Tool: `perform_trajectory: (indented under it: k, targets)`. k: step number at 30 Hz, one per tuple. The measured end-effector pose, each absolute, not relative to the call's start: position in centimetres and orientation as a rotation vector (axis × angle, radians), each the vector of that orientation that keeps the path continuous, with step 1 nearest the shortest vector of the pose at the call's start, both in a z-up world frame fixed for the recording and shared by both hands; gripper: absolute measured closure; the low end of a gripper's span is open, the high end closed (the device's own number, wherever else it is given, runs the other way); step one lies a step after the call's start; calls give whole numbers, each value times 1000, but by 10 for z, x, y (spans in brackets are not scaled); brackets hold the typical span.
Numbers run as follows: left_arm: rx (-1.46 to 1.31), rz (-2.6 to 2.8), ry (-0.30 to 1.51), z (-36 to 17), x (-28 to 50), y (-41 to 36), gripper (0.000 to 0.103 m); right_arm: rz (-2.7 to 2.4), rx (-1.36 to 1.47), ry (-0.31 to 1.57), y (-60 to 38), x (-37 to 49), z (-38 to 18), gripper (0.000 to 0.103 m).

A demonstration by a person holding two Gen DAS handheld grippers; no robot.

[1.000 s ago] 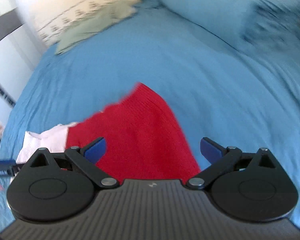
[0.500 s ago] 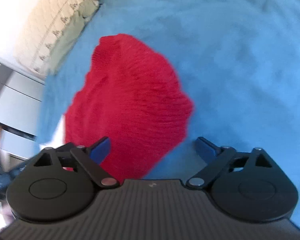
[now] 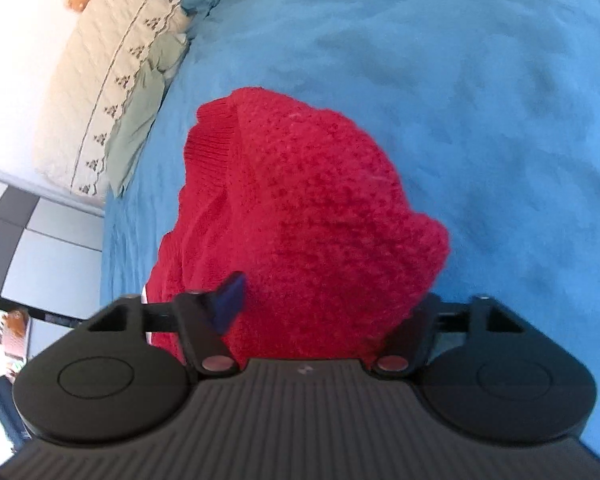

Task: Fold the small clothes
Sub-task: 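Fold the red half over the white half with the right gripper, release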

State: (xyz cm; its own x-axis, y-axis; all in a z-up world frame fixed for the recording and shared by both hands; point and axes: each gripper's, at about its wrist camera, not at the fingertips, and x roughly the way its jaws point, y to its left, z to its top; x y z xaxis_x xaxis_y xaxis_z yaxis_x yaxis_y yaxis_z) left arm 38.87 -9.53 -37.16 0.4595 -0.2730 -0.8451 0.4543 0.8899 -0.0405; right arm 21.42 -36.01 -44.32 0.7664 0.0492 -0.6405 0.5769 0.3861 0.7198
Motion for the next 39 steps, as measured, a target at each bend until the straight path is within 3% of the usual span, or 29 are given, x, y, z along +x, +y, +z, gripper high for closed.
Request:
perform_trajectory:
  k: [7, 13, 17, 23, 31, 35, 37, 39]
  targets:
    - [146, -431, 1027, -348, 399, -85, 1, -290, 1039, 548, -345, 229, -389, 47]
    - [45, -389, 960, -302, 406, -21, 1, -50, 817, 443, -298, 289, -302, 60]
    - [-16, -331, 929, -281, 409, 38, 1, 150, 673, 463, -232, 344, -264, 62]
    - [-37, -185, 946, -296, 398, 120, 1, 488, 488, 556, -112, 380, -275, 64]
    - [-83, -84, 1067, -350, 362, 191, 1, 647, 367, 832, -20, 388, -372, 65]
    - [-111, -59, 1063, -343, 350, 204, 1, 664, 323, 843, -14, 394, -372, 59]
    - [-100, -52, 1039, -330, 347, 206, 1, 691, 320, 840, -13, 404, -362, 39]
    - [-51, -52, 990, -307, 340, 204, 1, 701, 337, 818, -20, 403, -340, 26]
